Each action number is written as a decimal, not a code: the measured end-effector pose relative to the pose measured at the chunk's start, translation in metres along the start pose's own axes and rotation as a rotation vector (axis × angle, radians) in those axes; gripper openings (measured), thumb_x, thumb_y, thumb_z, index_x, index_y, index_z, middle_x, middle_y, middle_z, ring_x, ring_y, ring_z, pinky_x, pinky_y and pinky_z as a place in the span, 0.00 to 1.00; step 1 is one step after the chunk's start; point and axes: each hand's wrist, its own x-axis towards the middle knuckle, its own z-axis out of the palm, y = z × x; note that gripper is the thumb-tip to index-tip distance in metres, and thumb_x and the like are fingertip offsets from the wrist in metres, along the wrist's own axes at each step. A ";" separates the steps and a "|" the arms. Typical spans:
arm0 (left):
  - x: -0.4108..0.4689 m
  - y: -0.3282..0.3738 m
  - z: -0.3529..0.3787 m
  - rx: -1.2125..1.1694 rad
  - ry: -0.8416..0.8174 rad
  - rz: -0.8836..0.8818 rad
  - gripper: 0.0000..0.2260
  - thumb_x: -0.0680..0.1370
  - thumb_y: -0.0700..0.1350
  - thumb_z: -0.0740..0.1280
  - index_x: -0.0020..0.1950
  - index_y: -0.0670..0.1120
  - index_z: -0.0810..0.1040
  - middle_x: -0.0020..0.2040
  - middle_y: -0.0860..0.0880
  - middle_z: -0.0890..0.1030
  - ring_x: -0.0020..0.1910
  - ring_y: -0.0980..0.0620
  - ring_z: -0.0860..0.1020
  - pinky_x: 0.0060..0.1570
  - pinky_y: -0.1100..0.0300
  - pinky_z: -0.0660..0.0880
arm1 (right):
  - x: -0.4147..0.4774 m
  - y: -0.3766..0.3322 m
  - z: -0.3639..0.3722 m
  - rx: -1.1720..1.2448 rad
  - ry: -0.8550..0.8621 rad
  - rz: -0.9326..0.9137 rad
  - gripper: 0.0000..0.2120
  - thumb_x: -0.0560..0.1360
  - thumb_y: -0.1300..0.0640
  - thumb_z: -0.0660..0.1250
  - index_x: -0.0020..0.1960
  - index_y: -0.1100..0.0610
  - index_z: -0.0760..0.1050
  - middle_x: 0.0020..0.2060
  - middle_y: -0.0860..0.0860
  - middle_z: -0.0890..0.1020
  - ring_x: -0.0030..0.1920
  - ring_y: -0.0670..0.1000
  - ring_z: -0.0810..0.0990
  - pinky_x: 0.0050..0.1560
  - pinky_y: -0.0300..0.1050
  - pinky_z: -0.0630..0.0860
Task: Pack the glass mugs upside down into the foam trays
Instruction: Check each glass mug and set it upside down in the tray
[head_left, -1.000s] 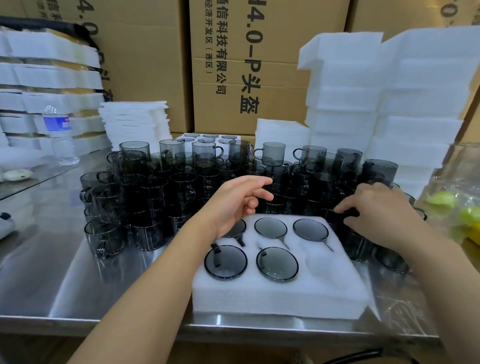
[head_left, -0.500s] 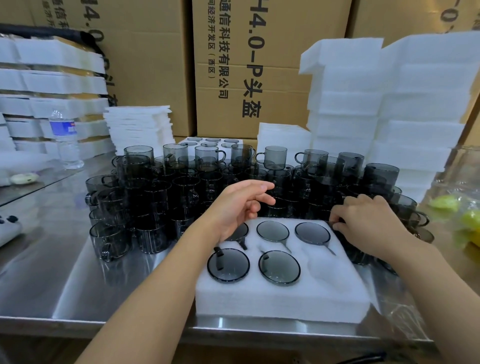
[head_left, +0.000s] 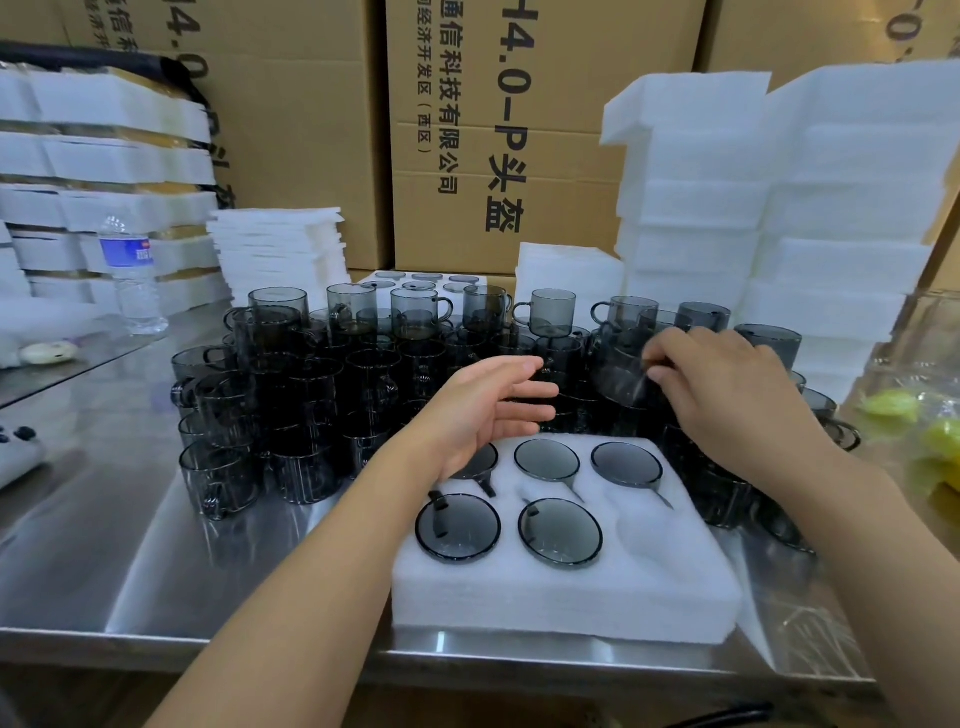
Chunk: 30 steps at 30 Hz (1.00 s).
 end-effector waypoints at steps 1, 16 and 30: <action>0.000 0.000 0.001 -0.021 -0.001 -0.007 0.08 0.81 0.46 0.61 0.59 0.48 0.76 0.49 0.46 0.85 0.41 0.50 0.84 0.35 0.64 0.78 | 0.002 -0.007 -0.003 0.048 0.035 -0.012 0.08 0.79 0.55 0.57 0.55 0.54 0.73 0.44 0.51 0.76 0.46 0.56 0.71 0.44 0.50 0.63; -0.002 0.001 0.001 -0.061 -0.100 -0.022 0.19 0.80 0.55 0.58 0.59 0.41 0.76 0.46 0.42 0.85 0.43 0.44 0.84 0.40 0.56 0.81 | -0.019 -0.060 0.034 0.434 0.210 -0.117 0.17 0.71 0.55 0.69 0.60 0.55 0.74 0.43 0.45 0.70 0.43 0.49 0.70 0.44 0.47 0.69; -0.008 0.005 0.003 0.012 -0.131 -0.022 0.17 0.80 0.59 0.56 0.56 0.53 0.81 0.49 0.38 0.84 0.46 0.41 0.84 0.36 0.58 0.80 | -0.025 -0.059 0.033 0.618 0.114 -0.087 0.30 0.71 0.47 0.69 0.70 0.49 0.66 0.49 0.46 0.74 0.49 0.45 0.70 0.53 0.40 0.69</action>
